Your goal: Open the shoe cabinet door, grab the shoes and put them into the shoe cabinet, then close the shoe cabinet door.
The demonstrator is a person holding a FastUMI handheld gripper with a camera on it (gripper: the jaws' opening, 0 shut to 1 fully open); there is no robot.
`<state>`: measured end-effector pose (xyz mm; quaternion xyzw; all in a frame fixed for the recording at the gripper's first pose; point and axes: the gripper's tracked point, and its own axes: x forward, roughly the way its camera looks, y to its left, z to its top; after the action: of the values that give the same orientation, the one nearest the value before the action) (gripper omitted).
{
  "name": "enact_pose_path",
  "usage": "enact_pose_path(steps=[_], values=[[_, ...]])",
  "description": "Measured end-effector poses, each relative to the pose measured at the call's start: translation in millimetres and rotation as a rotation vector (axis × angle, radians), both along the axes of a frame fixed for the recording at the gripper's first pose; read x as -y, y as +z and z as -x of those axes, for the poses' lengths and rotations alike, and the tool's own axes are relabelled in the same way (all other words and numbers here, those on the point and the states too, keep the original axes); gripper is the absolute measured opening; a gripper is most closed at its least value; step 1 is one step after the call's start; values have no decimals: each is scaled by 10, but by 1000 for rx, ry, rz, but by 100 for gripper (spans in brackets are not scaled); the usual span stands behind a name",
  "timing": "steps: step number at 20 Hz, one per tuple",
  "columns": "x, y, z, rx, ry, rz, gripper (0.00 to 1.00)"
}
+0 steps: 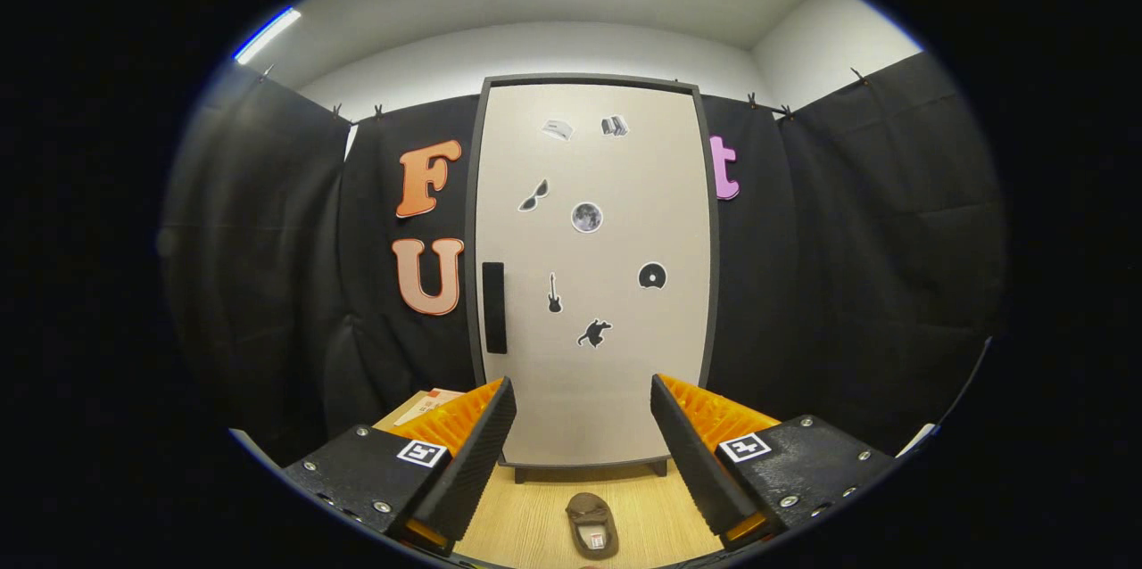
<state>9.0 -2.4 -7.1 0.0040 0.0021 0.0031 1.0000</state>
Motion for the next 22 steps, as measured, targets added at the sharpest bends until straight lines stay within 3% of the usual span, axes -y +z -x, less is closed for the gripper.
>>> enact_pose_path(steps=[8, 22], values=[[-291, -12, -401, -8, 70, 16, 95], [-956, 85, -1556, -3, 155, -27, 95]])
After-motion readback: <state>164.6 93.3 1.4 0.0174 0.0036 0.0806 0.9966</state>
